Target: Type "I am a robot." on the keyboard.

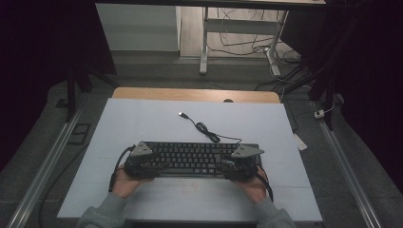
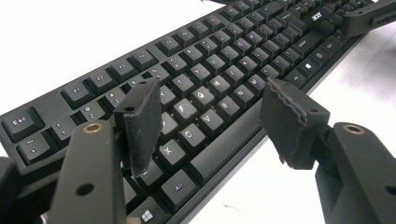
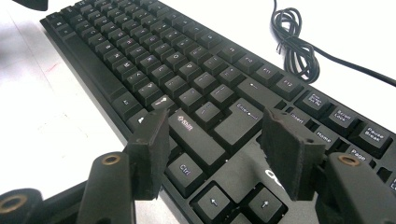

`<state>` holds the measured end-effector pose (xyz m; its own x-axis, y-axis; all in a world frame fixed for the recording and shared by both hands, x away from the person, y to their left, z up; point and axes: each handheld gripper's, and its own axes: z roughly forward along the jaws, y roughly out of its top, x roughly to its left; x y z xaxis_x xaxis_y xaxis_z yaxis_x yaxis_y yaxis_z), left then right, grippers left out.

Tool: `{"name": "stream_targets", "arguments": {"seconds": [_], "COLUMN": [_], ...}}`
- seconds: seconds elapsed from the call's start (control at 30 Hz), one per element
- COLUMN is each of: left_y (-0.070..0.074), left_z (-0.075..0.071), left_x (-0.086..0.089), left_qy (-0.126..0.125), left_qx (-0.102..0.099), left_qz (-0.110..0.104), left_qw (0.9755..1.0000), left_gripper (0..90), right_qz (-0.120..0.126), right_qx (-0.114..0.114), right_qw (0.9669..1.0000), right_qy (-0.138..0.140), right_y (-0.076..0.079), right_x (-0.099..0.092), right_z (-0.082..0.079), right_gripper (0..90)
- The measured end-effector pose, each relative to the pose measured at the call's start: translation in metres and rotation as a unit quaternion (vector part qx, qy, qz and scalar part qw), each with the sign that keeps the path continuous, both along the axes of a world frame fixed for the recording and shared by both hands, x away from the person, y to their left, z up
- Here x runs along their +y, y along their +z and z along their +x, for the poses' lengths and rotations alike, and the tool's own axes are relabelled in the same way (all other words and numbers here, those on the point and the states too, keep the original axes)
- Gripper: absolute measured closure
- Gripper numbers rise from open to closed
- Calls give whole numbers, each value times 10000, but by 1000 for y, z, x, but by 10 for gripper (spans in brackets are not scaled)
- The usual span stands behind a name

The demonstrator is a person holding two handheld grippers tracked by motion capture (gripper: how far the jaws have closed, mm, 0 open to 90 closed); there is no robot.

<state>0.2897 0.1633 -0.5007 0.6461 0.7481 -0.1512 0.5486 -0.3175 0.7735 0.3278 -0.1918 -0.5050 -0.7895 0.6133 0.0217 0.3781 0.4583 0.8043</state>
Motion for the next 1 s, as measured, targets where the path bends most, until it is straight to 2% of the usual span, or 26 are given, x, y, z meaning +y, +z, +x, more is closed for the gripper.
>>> {"name": "stream_targets", "arguments": {"seconds": [0.37,0.5,0.67,0.83,1.0], "left_y": [-2,-4,-5,-6,-7], "left_z": [1,2,2,3,3], "left_x": [-1,-2,-2,-3,-4], "left_qy": [0,-3,-15,-38,-55], "left_qx": [46,66,80,98,114], "left_qz": [72,90,119,140,179], "left_qw": [10000,9999,9999,9998,9998], "left_gripper": [373,370,366,362,359], "right_qz": [110,222,230,166,108], "right_qx": [-85,-87,-73,-4,95], "right_qw": [9999,9997,9997,9999,9999], "right_qy": [-3,-25,-26,-1,90], "right_y": [7,12,15,15,13], "right_x": [5,11,23,32,41], "right_z": [1,5,9,14,17], "right_gripper": [429,442,480,546,701]}}
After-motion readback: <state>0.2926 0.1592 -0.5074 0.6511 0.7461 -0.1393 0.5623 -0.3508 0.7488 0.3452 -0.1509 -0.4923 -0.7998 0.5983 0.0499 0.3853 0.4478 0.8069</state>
